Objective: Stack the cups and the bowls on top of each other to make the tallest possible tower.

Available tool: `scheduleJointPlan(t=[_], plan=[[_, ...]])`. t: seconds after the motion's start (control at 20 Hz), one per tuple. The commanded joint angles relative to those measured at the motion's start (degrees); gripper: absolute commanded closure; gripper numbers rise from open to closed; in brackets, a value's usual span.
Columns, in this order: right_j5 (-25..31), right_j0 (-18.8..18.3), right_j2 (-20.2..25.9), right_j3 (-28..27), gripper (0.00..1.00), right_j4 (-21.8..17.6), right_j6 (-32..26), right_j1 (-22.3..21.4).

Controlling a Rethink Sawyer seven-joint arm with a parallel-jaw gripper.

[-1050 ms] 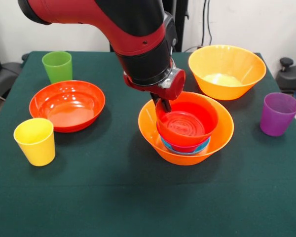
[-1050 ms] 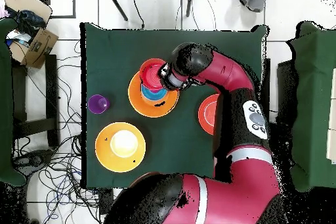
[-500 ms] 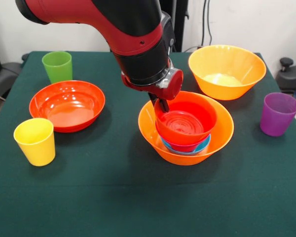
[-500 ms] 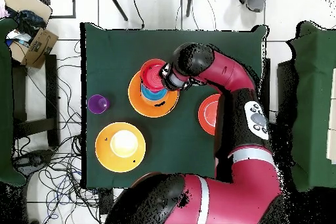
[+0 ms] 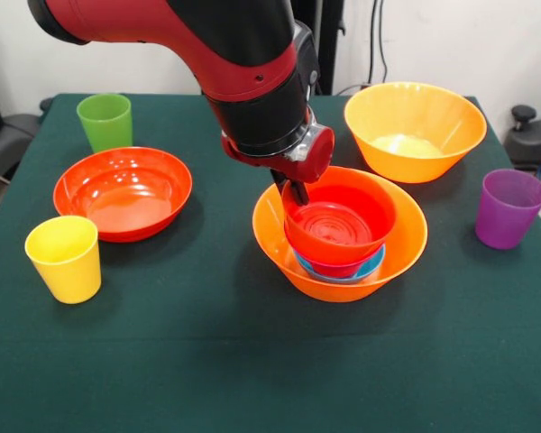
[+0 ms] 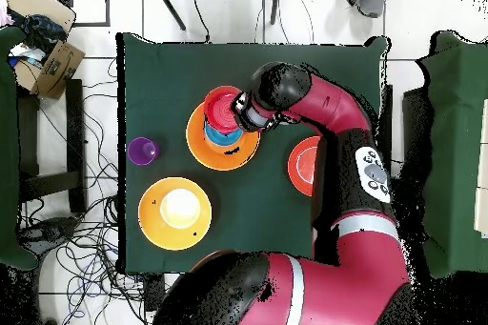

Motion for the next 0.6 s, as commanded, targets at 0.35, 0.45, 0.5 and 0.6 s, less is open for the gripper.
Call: scheduleJointPlan(t=[0.35, 0.45, 0.5, 0.6], plan=[[-0.21, -0.38, 3.08, 2.43, 1.0, -2.24, -1.19, 1.41], [-0.04, -0.38, 3.17, 1.95, 1.0, -2.22, -1.25, 1.64], [0.03, -0.41, 3.23, 1.9, 1.0, -2.17, -1.3, 1.66], [0.22, -0.46, 3.33, 1.87, 1.0, -2.07, -1.35, 1.64]])
